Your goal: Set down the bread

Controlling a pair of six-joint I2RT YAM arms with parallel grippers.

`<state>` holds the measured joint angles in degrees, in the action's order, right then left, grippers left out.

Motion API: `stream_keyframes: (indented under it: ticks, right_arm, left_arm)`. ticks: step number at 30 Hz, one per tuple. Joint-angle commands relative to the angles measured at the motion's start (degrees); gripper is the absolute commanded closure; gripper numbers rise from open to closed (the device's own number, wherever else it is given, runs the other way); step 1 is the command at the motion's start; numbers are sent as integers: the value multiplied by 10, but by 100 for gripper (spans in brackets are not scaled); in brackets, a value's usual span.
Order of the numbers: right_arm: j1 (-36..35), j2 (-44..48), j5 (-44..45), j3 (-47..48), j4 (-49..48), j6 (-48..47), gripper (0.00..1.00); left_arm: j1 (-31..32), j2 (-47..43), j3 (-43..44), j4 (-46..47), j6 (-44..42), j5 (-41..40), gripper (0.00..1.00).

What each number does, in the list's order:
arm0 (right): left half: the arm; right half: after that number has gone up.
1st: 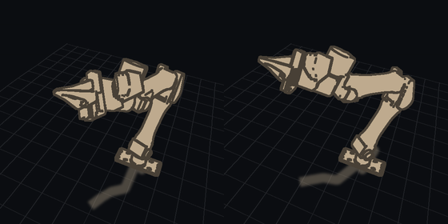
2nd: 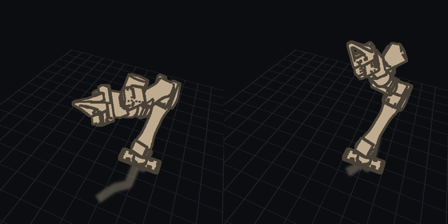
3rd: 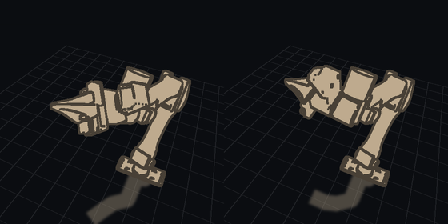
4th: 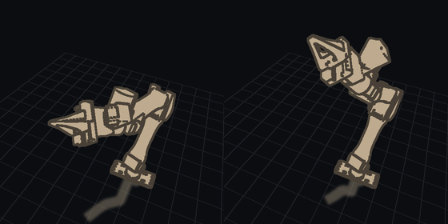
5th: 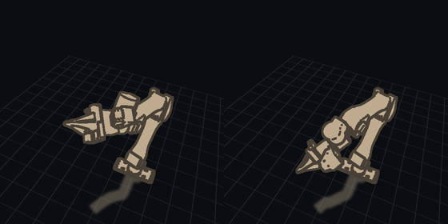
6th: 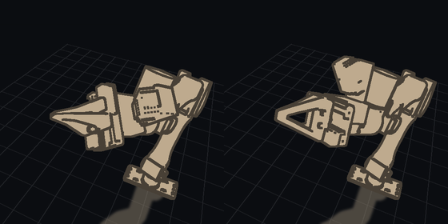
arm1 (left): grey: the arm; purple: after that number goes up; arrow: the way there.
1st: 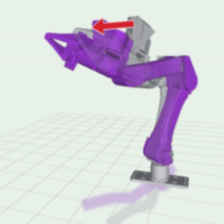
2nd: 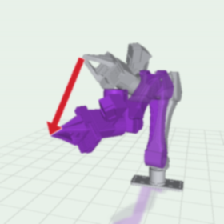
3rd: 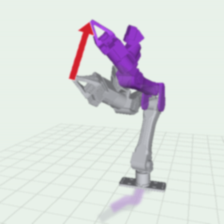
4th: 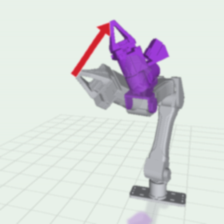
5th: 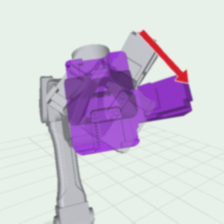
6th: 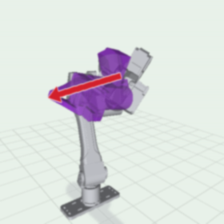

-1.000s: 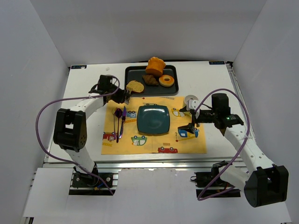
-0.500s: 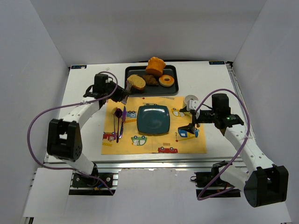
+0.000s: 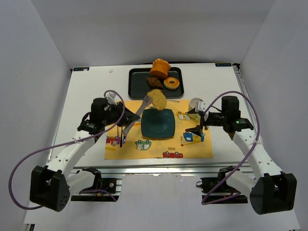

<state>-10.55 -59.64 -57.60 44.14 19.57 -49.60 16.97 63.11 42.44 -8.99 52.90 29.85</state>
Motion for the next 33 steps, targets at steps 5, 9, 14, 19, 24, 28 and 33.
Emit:
stream_keyframes:
  ticks: [5, 9, 14, 19, 24, 28, 33]
  right_arm:
    - [10, 0, -10, 36, -25, 21, 11]
    - [9, -3, -15, 36, -28, 27, 10]
    - [11, 3, -13, 32, -27, 28, 11]
    - [11, 14, -10, 23, -25, 28, 10]
    - [11, 19, -10, 14, -27, 27, 11]
    - [11, 17, -15, 10, -31, 27, 11]
    - [11, 15, -15, 7, -32, 24, 11]
  left_arm:
    - [84, -62, -60, -89, -31, -4, 100]
    - [92, -43, -47, -125, -57, -26, 97]
    - [97, 1, -23, -140, -79, -48, 74]
    - [99, 33, 15, -161, -103, -58, 57]
    - [99, 37, 54, -183, -112, -72, 48]
    - [98, 53, 88, -204, -116, -95, 48]
    - [96, 82, 149, -228, -126, -130, 50]
